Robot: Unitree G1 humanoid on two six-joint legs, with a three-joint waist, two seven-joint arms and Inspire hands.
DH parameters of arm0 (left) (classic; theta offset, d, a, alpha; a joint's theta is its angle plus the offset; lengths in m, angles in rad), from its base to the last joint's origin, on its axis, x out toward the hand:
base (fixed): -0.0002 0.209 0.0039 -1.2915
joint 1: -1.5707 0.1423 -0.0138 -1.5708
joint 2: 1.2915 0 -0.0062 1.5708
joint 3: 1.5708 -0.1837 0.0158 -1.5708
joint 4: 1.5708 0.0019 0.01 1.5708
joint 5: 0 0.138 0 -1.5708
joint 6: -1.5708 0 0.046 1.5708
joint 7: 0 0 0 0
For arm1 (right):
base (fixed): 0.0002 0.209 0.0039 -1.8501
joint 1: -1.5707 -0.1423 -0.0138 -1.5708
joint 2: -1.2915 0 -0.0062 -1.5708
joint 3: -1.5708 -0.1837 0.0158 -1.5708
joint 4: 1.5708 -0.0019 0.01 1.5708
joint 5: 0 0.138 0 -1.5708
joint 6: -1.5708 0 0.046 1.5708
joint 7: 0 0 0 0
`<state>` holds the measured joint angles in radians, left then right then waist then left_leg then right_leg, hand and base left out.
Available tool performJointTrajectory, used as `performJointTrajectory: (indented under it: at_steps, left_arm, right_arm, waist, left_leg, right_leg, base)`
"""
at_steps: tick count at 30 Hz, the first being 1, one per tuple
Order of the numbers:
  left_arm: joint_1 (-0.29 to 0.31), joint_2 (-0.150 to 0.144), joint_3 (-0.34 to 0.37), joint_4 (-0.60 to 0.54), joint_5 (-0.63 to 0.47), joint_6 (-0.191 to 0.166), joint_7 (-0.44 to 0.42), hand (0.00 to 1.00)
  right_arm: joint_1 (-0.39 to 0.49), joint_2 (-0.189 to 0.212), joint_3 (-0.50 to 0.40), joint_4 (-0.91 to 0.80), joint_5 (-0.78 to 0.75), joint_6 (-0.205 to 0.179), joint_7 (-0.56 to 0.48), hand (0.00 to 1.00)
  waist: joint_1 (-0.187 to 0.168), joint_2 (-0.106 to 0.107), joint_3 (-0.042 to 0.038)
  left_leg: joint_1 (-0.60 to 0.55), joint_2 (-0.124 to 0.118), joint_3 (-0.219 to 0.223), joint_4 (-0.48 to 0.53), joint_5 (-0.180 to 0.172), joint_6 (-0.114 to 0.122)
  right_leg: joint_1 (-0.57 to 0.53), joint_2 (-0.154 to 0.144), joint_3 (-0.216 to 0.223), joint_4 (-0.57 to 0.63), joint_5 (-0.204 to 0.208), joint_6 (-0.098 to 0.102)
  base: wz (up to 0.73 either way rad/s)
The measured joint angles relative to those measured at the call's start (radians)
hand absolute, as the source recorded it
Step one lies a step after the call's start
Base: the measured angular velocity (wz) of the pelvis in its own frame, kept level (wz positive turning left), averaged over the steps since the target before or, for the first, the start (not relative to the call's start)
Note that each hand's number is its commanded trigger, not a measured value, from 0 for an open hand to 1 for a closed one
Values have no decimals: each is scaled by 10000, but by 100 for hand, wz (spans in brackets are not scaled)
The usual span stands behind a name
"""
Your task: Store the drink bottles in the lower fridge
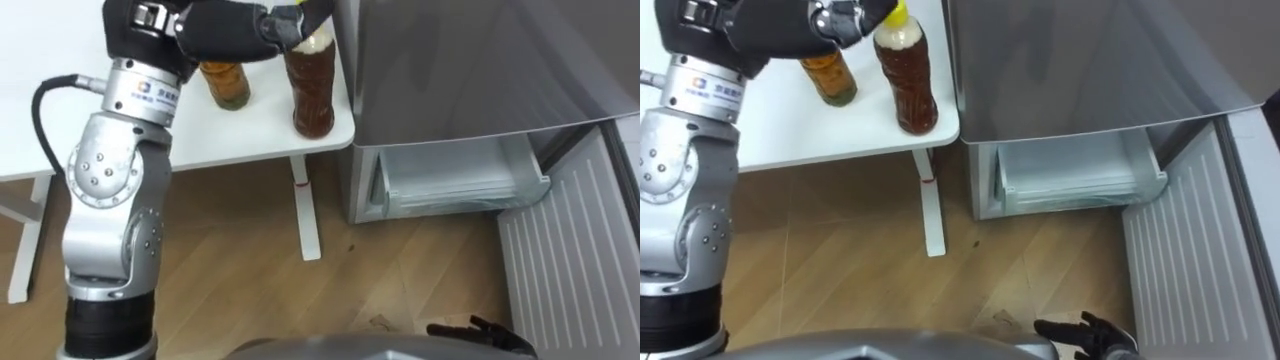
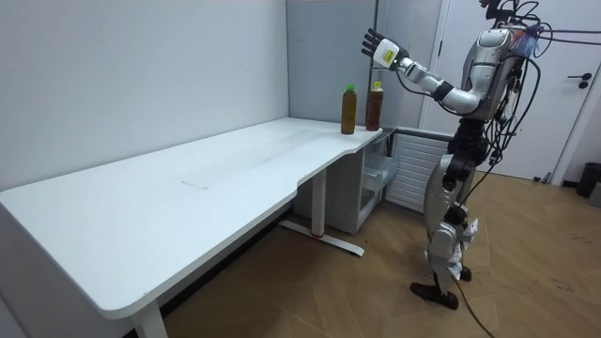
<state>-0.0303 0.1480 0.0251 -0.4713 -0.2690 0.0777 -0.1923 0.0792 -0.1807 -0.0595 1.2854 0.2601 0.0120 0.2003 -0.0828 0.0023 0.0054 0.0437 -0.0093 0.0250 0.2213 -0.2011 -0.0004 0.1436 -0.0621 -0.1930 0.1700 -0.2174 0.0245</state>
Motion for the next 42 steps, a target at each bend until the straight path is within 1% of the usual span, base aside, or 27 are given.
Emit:
performJointTrajectory:
  at_steps: [3,5,8,13,14,17,19,27,30,31,34,42]
  left_arm:
    - [0,7,-276,0,-33,125,-270,0]
    - [18,7,-462,21,-56,216,-482,0]
    - [60,8,-527,39,-80,347,-627,0]
    - [204,5,-628,129,-116,391,-734,0]
    - [289,3,-645,253,-116,429,-790,0]
    - [371,2,-646,507,-115,639,-797,0]
    - [372,-2,-646,550,-106,695,-788,0]
    - [392,-4,-618,551,-114,694,-758,0]
    - [437,-5,-555,820,-103,691,-696,0]
    - [471,-6,-523,939,-97,691,-621,0]
    - [493,-4,-260,1300,29,692,-538,0]
    - [494,1,60,1479,232,690,-344,0]
  right_arm:
    - [-49,1,1,5,9,66,-30,0]
    - [-59,2,1,5,7,128,-100,0]
    - [-48,9,-2,19,14,157,-148,0]
    - [-45,41,-4,11,40,324,-257,0]
    - [-44,70,-1,17,57,327,-321,0]
    - [-36,115,-2,19,88,332,-385,0]
    - [-35,128,1,19,85,333,-382,0]
    - [4,137,0,-15,85,326,-376,0]
    - [13,152,-15,-6,81,320,-389,0]
    - [13,155,-24,-7,58,317,-395,0]
    - [19,155,-45,-18,30,318,-390,0]
    - [27,152,-46,-35,14,326,-374,0]
  waist:
    - [-77,-16,9]
    - [-64,-69,42]
    - [-75,-82,44]
    - [-36,-151,8]
    - [-27,-177,-3]
    - [-7,-238,5]
    - [25,-275,-2]
    - [66,-275,-46]
    - [58,-301,-49]
    - [61,-277,-64]
    - [53,-265,-71]
    - [50,-254,-64]
  left_leg:
    - [-2,2,3,-1,0,0]
    - [-1,6,12,-11,0,0]
    - [-8,13,12,-14,0,-1]
    - [20,12,20,-11,1,-2]
    - [23,13,20,-2,2,-3]
    - [15,12,20,10,2,-3]
    - [5,14,33,10,2,-3]
    - [5,22,90,4,2,-3]
    - [61,24,114,-3,2,-3]
    - [72,27,126,-2,2,-3]
    - [79,40,137,-3,2,-4]
    - [120,71,153,-74,-1,-7]
  right_leg:
    - [-9,2,7,4,0,-1]
    - [-11,6,17,6,0,-1]
    - [-19,13,19,0,0,-1]
    - [-55,13,35,-13,-1,-1]
    - [-53,14,36,-12,-2,-1]
    - [-62,13,42,-14,-2,-2]
    - [-76,13,56,-18,-2,-3]
    - [-92,27,136,-42,-4,-3]
    - [-50,29,158,-44,-4,-3]
    - [-46,31,172,-43,-4,-3]
    - [-48,43,194,-30,-1,-7]
    - [-7,70,208,-6,23,-40]
  base:
    - [0]
    - [0]
    - [0]
    - [0]
    - [0]
    - [0]
    - [0]
    - [0]
    - [0]
    - [0]
    - [0]
    - [0]
